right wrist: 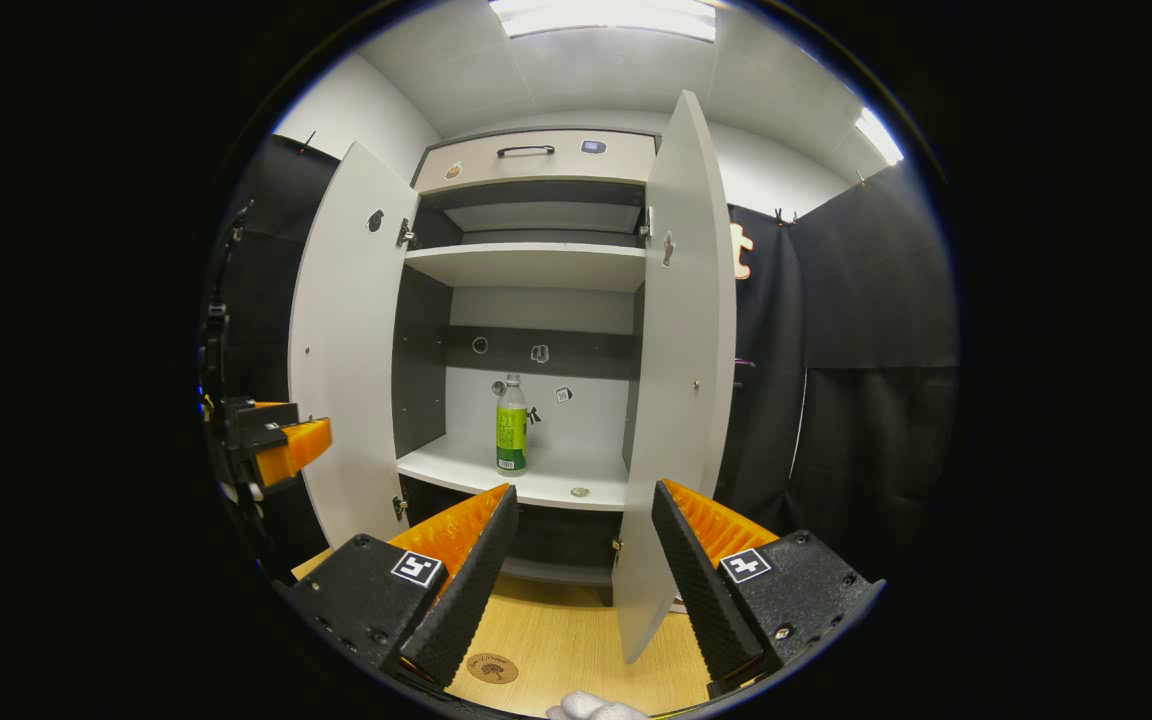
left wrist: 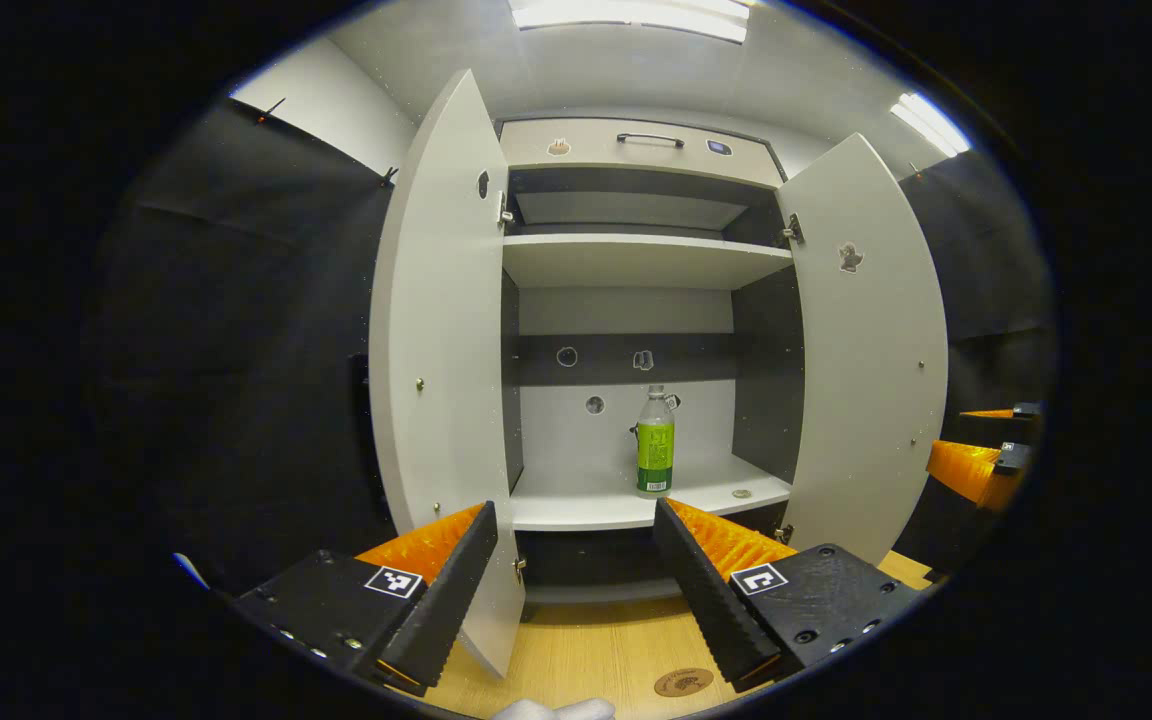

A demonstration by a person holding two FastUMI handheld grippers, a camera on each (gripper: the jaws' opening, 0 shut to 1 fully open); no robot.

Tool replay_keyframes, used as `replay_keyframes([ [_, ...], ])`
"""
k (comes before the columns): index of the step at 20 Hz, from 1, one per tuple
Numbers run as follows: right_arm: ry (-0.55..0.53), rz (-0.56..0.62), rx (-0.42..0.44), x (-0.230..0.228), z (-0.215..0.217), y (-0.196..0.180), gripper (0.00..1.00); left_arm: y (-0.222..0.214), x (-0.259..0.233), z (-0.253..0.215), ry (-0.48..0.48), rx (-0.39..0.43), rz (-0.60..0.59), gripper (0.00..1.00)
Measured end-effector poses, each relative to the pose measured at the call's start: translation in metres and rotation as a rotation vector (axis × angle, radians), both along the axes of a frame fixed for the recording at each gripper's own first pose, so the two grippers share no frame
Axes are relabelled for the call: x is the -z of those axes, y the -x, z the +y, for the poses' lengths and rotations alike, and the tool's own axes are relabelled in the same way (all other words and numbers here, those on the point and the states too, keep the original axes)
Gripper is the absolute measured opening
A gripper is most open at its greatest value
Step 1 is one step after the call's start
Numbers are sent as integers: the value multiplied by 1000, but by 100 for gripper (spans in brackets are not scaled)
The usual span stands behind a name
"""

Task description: Grasp the bottle in the cabinet with the left hand and place it on the coaster, then close the right door with the right hand and the left door with the left hand.

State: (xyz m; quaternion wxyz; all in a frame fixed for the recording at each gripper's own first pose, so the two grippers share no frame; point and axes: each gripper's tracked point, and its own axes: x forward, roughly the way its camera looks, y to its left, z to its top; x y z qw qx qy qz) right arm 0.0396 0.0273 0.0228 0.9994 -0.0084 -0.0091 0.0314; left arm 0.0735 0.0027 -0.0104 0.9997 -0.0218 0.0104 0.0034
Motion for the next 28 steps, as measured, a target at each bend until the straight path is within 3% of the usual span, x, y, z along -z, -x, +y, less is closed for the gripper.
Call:
replay_keyframes([
  [7,12,-6,-25,-15,9,0,83,-92,-10,-21,13,28,-51,96],
  [17,52,32,82,-18,-17,4,83,-244,8,-66,61,55,-51,96],
  [23,53,79,89,-9,-16,7,83,-292,9,-99,12,66,-82,96],
  [28,69,90,88,-7,-16,13,83,-326,14,-109,42,65,-66,96],
])
